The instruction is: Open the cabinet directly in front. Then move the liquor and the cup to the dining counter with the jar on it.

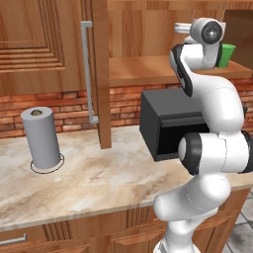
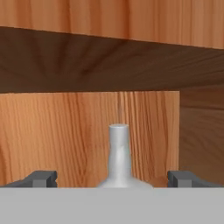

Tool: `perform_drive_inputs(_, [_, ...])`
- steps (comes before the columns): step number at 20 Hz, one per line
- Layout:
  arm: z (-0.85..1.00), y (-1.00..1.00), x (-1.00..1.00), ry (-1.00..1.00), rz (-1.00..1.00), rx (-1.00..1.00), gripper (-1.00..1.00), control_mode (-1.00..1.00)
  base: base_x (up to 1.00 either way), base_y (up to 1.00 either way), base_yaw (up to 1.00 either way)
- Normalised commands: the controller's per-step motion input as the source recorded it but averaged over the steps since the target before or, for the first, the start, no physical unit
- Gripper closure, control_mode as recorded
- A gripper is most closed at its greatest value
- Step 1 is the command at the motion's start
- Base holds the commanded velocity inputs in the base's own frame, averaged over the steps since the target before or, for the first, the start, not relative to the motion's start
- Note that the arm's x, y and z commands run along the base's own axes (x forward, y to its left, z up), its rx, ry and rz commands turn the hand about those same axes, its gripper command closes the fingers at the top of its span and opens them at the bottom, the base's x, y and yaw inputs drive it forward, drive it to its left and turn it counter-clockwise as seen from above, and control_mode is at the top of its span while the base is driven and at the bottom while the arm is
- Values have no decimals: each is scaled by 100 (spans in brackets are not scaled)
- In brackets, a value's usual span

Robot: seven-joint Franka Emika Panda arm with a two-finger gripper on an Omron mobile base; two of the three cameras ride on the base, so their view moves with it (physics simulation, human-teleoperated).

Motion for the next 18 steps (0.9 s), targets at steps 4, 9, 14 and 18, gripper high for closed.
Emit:
perform_drive_inputs(4, [0, -14, 1, -1, 0, -6, -100, -100, 0, 0, 0])
perform_drive_inputs(9, [-1, -12, 10, 0, 0, -4, -100, -100, 0, 0, 0])
perform_drive_inputs(14, [0, 0, 14, 0, 0, 0, -100, -100, 0, 0, 0])
perform_drive_inputs(18, [0, 0, 14, 0, 0, 0, -100, -100, 0, 0, 0])
